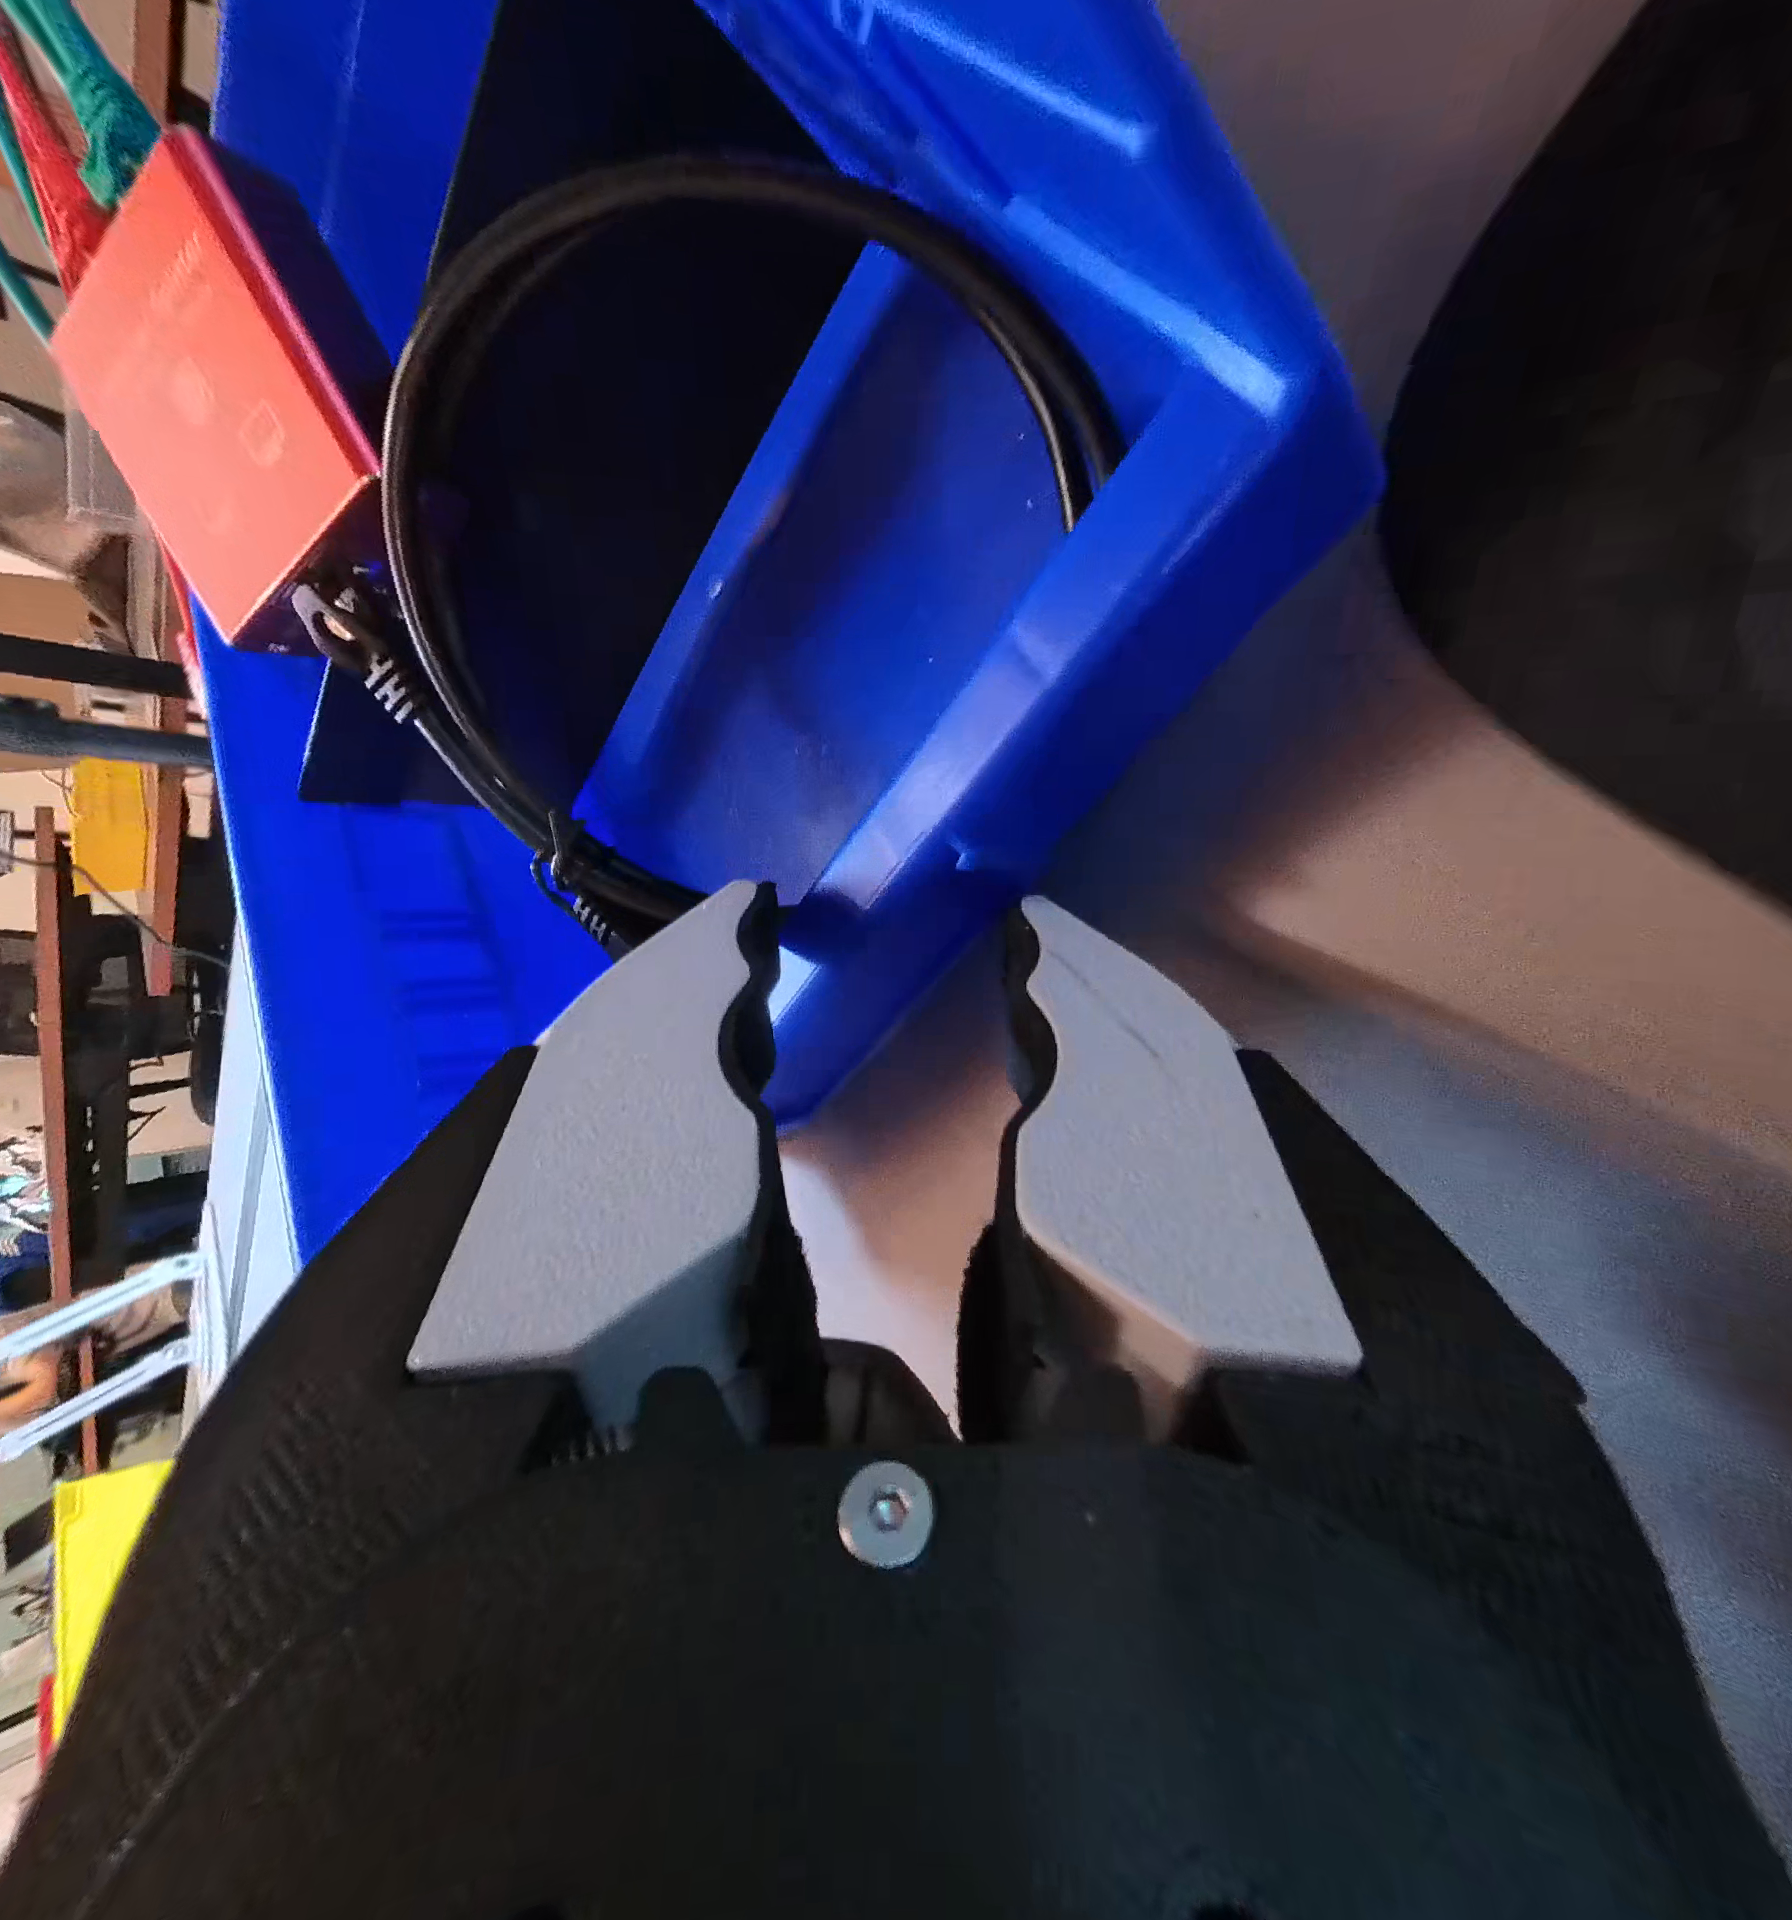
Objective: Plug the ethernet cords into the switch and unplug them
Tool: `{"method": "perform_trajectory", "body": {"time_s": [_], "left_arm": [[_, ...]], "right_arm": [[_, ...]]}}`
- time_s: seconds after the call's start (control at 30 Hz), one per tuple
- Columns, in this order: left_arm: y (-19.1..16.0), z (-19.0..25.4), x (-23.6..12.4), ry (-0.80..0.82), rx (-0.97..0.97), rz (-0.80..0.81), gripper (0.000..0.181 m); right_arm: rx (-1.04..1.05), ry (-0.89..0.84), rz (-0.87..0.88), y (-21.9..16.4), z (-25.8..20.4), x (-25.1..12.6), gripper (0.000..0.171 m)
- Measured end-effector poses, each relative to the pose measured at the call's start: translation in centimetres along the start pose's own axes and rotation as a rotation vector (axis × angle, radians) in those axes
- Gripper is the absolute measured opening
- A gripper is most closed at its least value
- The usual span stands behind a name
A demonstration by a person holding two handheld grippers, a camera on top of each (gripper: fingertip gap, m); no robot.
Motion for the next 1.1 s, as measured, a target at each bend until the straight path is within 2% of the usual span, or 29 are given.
{"method": "perform_trajectory", "body": {"time_s": [0.33, 0.47, 0.6, 0.73, 0.83, 0.9, 1.03, 1.1], "left_arm": [[-5.3, -0.3, -4.1, -0.011, -0.018, -0.114, 0.042], [-7.0, 0.3, -6.3, -0.052, -0.011, -0.235, 0.041], [-7.4, 1.6, -8.6, -0.148, -0.087, -0.369, 0.04], [-6.8, 3.0, -9.8, -0.212, -0.143, -0.432, 0.038], [-6.3, 3.9, -10.6, -0.271, -0.221, -0.413, 0.046], [-6.2, 3.8, -11.3, -0.275, -0.263, -0.384, 0.047], [-4.6, 2.3, -13.7, -0.213, -0.344, -0.223, 0.056], [-3.4, 0.6, -14.6, -0.115, -0.352, -0.098, 0.062]], "right_arm": [[-0.011, 0.011, -0.004, -5.8, -1.2, -3.8, 0.035], [-0.002, 0.054, 0.033, -7.0, -2.0, -5.7, 0.035], [0.059, 0.089, 0.103, -7.5, -2.9, -7.4, 0.035], [0.135, 0.151, 0.148, -7.7, -3.5, -8.6, 0.042], [0.215, 0.198, 0.203, -7.1, -3.5, -9.3, 0.051], [0.279, 0.168, 0.301, -6.2, -2.5, -10.3, 0.059], [0.385, -0.037, 0.561, -4.2, 1.1, -13.2, 0.07], [0.402, -0.118, 0.643, -3.6, 2.3, -14.4, 0.075]]}}
Point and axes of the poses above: each gripper's, where its closed fingertips meet, x out along the fingers, y out of its top, z = x × y across the jaws, the point moved 3 cm from there along -x, back along the fingers, and after that the axes turned 9 degrees about -x, right-handed, at the moved point
